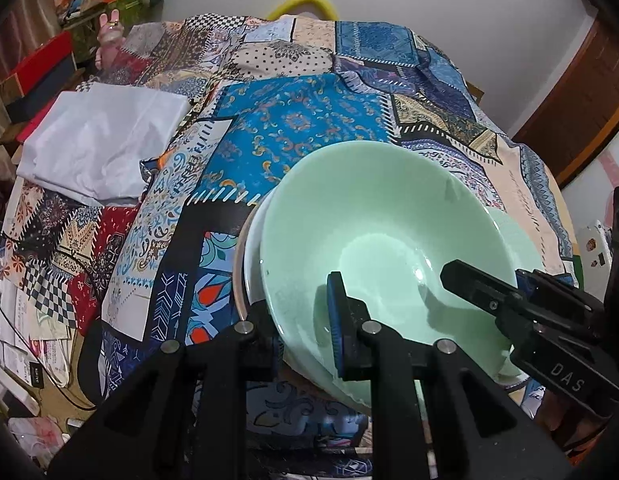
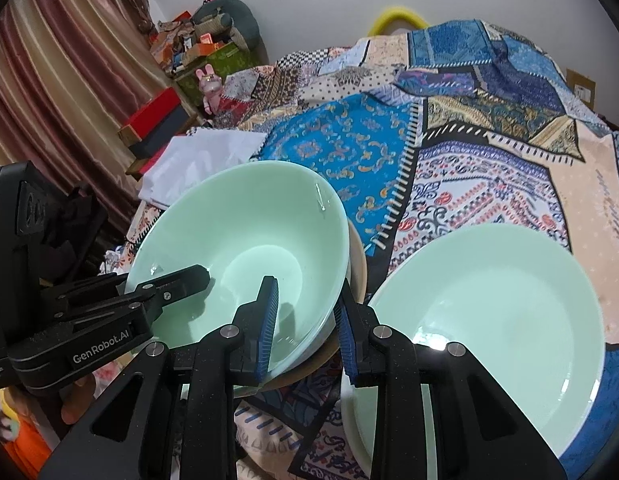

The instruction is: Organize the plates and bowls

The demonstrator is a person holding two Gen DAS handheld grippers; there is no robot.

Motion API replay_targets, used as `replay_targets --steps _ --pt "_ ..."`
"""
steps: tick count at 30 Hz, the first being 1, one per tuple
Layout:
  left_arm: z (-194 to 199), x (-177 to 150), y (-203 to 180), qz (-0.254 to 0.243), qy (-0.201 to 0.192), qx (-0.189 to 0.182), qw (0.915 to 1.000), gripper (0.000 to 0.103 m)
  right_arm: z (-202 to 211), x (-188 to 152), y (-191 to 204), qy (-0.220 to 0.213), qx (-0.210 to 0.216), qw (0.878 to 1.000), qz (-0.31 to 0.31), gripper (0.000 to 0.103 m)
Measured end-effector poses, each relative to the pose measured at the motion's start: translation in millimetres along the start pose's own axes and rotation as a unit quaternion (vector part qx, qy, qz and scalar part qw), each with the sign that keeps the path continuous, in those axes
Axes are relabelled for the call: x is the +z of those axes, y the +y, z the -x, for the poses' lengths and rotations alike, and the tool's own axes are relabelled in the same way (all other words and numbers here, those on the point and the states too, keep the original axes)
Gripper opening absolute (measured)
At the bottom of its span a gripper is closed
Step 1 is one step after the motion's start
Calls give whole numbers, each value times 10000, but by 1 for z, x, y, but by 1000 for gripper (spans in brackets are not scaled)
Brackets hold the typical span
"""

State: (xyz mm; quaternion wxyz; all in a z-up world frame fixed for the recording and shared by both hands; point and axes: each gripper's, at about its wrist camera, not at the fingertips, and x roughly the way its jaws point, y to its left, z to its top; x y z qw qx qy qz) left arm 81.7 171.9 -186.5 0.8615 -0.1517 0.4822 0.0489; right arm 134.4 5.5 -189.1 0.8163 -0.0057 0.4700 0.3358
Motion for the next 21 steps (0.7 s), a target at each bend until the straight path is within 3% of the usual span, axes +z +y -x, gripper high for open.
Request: replay_targets --steps 14,21 --pt "1 3 3 -122 -116 146 9998 18 -3 -2 -3 -8 -16 10000 -48 28" --pt "3 5 9 40 -75 33 10000 18 -3 -3 -4 -5 24 10000 -81 29"
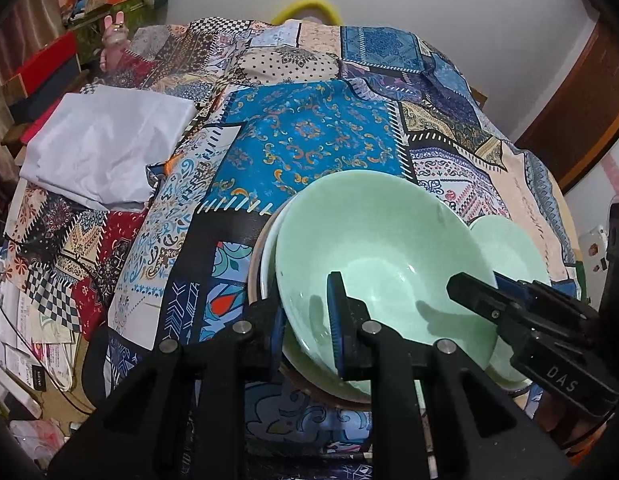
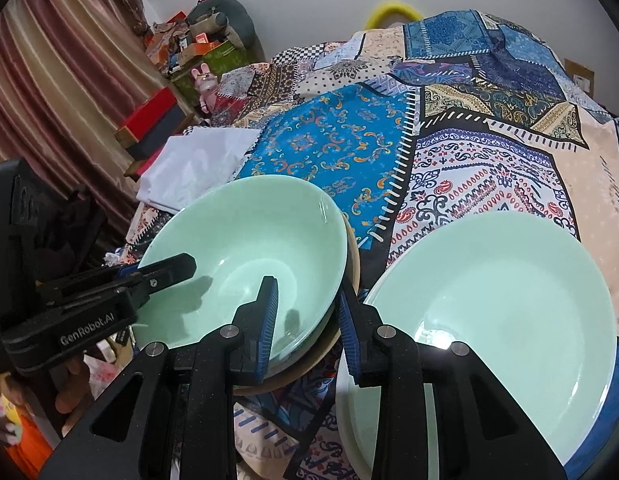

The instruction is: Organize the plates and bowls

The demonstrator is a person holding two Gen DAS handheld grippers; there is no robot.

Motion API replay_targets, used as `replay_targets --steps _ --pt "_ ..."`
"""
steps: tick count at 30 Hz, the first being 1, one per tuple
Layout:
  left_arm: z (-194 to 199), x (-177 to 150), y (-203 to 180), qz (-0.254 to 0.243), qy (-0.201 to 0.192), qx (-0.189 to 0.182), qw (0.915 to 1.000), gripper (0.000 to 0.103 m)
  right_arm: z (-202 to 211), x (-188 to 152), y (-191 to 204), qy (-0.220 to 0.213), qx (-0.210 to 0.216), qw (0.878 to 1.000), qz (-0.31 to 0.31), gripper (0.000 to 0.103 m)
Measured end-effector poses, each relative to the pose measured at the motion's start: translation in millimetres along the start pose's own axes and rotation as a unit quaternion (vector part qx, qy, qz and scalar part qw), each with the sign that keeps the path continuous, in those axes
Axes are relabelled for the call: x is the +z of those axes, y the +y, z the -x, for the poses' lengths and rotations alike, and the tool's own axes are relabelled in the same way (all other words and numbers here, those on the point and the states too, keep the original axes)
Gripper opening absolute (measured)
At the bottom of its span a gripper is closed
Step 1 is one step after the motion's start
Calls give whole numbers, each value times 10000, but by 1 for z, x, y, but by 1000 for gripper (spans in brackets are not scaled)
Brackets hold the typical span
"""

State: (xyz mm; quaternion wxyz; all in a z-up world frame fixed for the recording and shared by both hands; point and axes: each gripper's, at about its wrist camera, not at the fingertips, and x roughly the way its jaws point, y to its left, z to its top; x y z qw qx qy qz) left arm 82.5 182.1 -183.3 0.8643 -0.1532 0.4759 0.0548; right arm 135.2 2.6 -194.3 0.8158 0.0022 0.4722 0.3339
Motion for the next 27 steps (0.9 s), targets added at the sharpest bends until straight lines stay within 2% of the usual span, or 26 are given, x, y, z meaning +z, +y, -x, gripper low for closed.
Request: replay_targets --steps 12,17,20,22,27 --pt "7 8 6 175 -4 -115 9998 18 2 0 -1 -49 7 10000 -10 28" --pt "22 7 0 -6 -367 212 9991 19 11 3 -1 -219 7 9997 73 29" --pt "28 8 -2 -88 -476 249 9985 28 11 3 0 -237 -45 9996 124 29" --pt "27 8 0 -106 -512 414 9978 31 10 2 -2 -226 -39 9997 94 29" --pt "15 -1 8 -72 -391 572 9976 41 9 0 -10 -171 -135 9998 37 29"
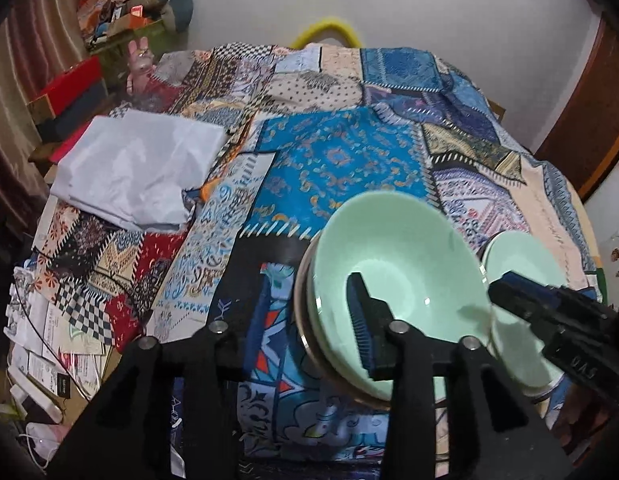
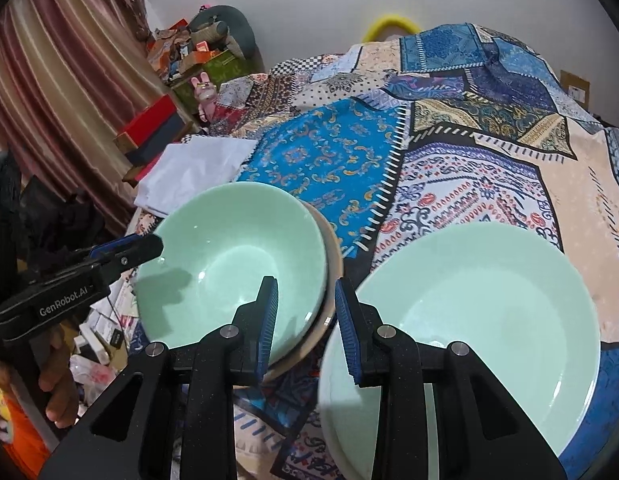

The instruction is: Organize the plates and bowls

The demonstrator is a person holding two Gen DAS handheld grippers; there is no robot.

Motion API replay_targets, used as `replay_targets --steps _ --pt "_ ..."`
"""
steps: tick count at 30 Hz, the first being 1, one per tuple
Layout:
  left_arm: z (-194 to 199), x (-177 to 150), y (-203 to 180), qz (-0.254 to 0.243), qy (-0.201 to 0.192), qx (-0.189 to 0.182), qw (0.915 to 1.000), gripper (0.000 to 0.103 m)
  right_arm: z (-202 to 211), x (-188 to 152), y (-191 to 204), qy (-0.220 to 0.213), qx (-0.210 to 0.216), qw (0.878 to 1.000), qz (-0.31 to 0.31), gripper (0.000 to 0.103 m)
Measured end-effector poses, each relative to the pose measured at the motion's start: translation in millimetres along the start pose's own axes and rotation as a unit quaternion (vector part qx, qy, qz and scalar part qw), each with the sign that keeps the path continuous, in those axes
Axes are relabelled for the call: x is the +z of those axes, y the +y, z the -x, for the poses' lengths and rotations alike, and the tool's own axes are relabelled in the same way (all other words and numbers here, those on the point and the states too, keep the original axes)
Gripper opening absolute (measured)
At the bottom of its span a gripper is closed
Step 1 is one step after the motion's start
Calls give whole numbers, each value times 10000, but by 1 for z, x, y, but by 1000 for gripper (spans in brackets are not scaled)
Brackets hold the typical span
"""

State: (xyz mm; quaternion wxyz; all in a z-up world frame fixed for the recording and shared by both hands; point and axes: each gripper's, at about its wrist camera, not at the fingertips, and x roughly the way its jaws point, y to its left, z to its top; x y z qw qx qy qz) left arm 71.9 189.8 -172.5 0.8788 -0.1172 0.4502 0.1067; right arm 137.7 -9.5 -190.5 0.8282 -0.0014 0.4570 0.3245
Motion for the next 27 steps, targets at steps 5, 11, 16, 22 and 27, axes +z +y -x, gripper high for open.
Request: replay_targets --steps 5,11,16,22,27 --pt "-15 -9 1 -51 205 9 9998 42 -4 -2 -7 76 9 9999 -109 29" --pt "-25 -15 1 -62 291 -112 9995 44 -10 -4 -4 174 32 9998 -61 29" --pt "-44 -23 15 187 484 -241 9984 56 -16 -4 2 248 44 9997 54 29" --pt "-44 -24 14 81 427 -212 9988 58 -26 -4 11 348 -25 9992 173 32" --pt "-49 -23 13 133 564 -418 9974 58 -33 -2 11 380 -77 9991 161 33"
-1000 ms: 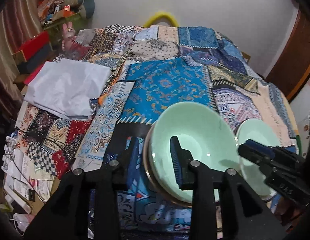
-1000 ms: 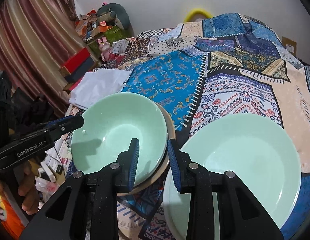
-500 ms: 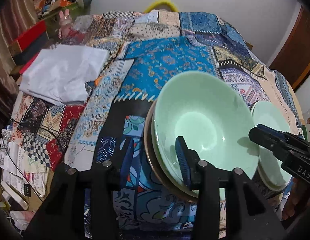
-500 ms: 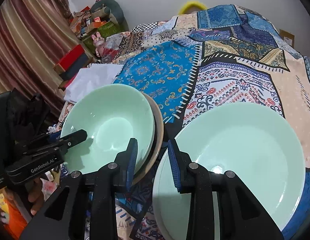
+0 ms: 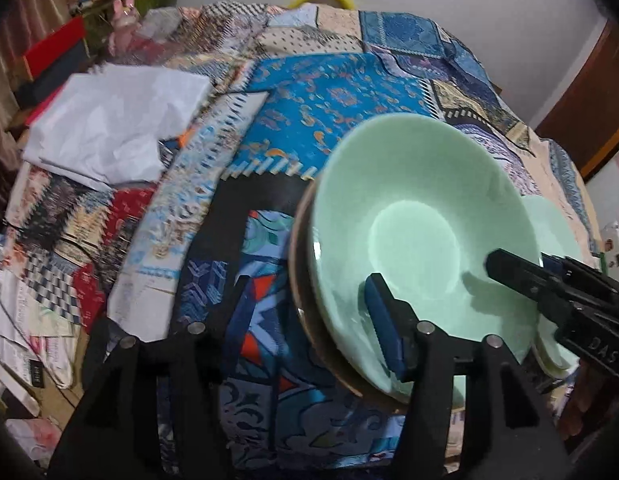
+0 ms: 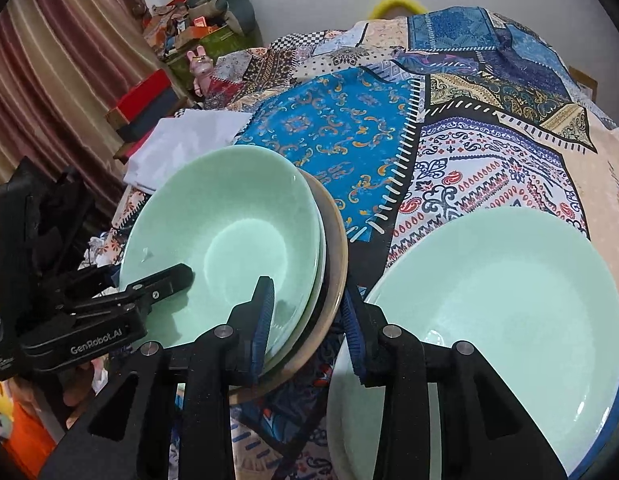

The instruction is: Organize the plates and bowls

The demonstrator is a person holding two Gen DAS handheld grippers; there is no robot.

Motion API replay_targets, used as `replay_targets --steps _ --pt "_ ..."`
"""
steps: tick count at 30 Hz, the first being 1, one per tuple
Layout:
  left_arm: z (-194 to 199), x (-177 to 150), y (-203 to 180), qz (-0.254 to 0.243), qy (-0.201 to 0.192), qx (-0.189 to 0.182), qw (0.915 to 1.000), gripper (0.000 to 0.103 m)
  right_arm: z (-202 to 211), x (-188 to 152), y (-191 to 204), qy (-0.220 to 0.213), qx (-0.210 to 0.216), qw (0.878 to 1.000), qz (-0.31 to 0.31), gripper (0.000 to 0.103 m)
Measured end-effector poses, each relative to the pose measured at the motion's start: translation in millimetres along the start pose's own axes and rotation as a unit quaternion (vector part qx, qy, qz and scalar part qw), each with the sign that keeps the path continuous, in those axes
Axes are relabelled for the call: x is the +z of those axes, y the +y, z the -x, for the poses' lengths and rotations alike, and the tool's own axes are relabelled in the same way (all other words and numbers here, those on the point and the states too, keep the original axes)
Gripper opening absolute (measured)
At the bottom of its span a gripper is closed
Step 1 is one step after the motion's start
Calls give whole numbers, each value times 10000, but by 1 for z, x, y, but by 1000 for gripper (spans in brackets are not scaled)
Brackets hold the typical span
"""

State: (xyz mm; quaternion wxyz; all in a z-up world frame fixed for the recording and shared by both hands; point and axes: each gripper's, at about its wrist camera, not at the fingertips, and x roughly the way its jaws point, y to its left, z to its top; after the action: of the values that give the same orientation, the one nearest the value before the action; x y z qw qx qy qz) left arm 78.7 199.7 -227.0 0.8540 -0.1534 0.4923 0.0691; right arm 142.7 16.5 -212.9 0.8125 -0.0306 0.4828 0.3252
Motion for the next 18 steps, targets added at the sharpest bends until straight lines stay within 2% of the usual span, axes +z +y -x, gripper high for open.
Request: replay_targets --steps 3,5,9,18 --pt "0 1 -6 -123 -4 10 9999 55 -4 1 4 11 -121 9998 138 35" --pt "0 0 -12 -208 -4 -70 9998 43 -6 1 8 -22 -237 9994 256 36" --pt "0 1 -18 -171 -16 53 9998 43 -9 1 10 -105 -381 9988 273 36" --pt "3 3 -19 -23 64 107 9999 42 -3 2 4 -154 -132 9998 8 35"
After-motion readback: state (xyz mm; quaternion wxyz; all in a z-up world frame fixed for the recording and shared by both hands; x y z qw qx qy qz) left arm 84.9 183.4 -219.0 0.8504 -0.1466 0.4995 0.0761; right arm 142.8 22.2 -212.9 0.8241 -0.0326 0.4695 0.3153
